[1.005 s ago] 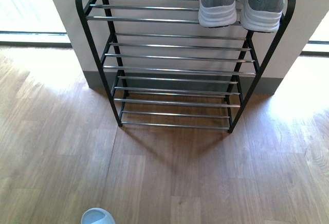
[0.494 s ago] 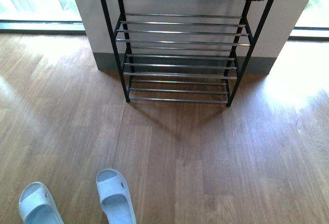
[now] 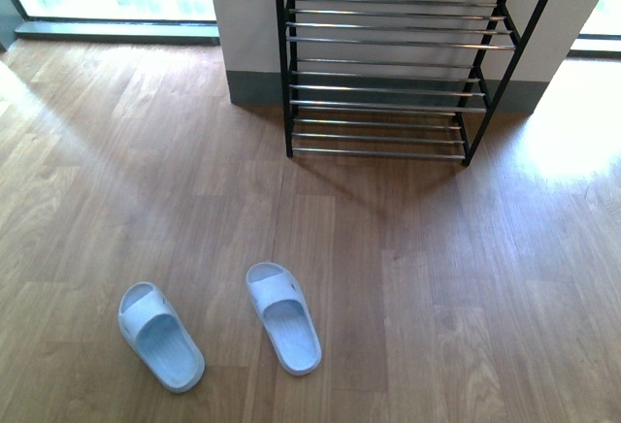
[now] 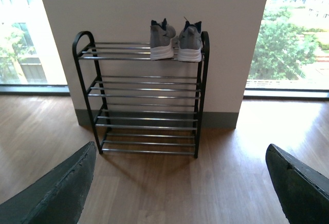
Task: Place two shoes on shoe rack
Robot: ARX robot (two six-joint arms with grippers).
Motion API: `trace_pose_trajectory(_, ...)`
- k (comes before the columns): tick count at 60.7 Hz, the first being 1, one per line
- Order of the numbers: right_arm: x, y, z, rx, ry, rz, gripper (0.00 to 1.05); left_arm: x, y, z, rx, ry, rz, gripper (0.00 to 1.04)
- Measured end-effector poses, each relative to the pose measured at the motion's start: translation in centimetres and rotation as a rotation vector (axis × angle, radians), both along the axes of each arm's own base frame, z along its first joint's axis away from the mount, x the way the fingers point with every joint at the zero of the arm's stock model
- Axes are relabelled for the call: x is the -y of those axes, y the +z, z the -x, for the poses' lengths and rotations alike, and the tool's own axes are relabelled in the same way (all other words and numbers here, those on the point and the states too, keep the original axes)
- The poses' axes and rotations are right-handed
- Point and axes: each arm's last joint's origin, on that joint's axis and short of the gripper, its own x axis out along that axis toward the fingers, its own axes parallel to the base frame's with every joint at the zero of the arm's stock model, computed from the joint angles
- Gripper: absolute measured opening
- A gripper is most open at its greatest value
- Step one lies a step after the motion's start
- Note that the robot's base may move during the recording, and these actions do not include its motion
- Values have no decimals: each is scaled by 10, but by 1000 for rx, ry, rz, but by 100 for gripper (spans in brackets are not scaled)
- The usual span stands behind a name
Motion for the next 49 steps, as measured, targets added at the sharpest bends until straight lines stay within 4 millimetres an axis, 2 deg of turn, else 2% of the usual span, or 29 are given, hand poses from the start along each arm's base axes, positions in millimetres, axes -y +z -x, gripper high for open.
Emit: trace_pose_trajectory(49,0,0,0,-1,-3,0,96,0,0,0,0,-1,0,95)
